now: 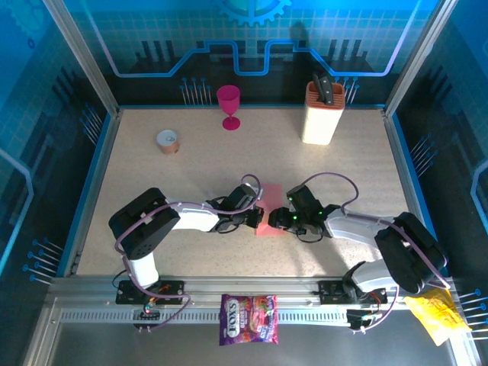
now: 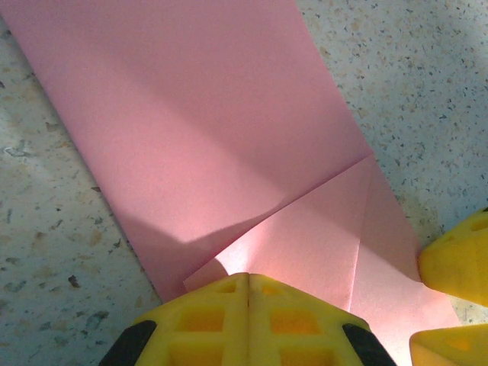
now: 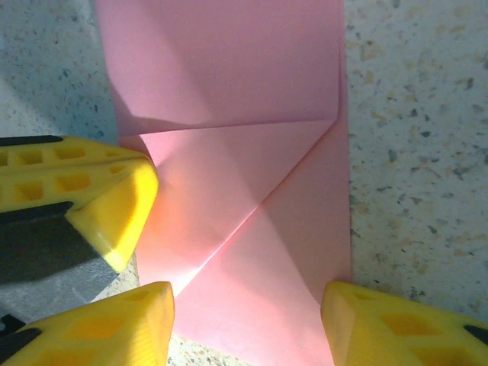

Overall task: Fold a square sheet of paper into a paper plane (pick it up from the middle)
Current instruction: Fold the triangle a second time at the center of the table, then turn over the paper at the center of the table.

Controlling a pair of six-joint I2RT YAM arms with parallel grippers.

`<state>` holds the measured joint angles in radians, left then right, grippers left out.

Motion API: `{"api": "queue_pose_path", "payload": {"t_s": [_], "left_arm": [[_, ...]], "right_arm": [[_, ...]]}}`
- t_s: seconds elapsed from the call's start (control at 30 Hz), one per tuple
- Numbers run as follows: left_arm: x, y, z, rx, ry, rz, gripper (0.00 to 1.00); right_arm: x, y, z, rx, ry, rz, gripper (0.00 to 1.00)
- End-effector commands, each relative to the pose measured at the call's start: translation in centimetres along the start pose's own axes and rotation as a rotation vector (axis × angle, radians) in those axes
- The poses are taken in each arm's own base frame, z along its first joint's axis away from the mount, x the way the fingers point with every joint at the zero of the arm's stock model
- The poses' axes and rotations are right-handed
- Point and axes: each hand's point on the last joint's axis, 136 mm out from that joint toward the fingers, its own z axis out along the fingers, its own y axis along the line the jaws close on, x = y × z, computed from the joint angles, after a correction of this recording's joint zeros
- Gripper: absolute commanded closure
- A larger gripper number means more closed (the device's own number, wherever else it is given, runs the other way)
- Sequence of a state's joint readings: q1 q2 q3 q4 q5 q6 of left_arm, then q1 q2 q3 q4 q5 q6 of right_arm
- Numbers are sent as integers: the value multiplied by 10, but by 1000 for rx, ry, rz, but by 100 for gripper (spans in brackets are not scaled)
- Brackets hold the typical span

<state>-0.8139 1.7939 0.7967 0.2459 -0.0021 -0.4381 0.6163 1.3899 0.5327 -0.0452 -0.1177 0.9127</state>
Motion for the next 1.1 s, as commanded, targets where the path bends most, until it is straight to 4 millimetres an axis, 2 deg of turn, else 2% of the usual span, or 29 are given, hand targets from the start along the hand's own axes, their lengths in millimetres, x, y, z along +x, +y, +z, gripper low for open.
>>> {"api": "queue_pose_path", "payload": {"t_s": [0.0, 0.23, 0.37, 0.73, 1.07], "left_arm": [[41, 22, 6, -55, 130, -9, 100], [41, 23, 6, -55, 131, -12, 100], [42, 23, 7, -56, 134, -10, 100], [44, 24, 9, -57, 140, -10, 100], [45, 23, 9, -53, 140, -13, 100]], "right_arm": [[3, -16, 0, 46, -20, 23, 44], [-1, -23, -11, 52, -67, 28, 43], [-2, -21, -9, 34, -51, 24, 44], [6, 17, 15, -98, 5, -29, 61], [-9, 42, 10, -157, -38, -57, 63]]}}
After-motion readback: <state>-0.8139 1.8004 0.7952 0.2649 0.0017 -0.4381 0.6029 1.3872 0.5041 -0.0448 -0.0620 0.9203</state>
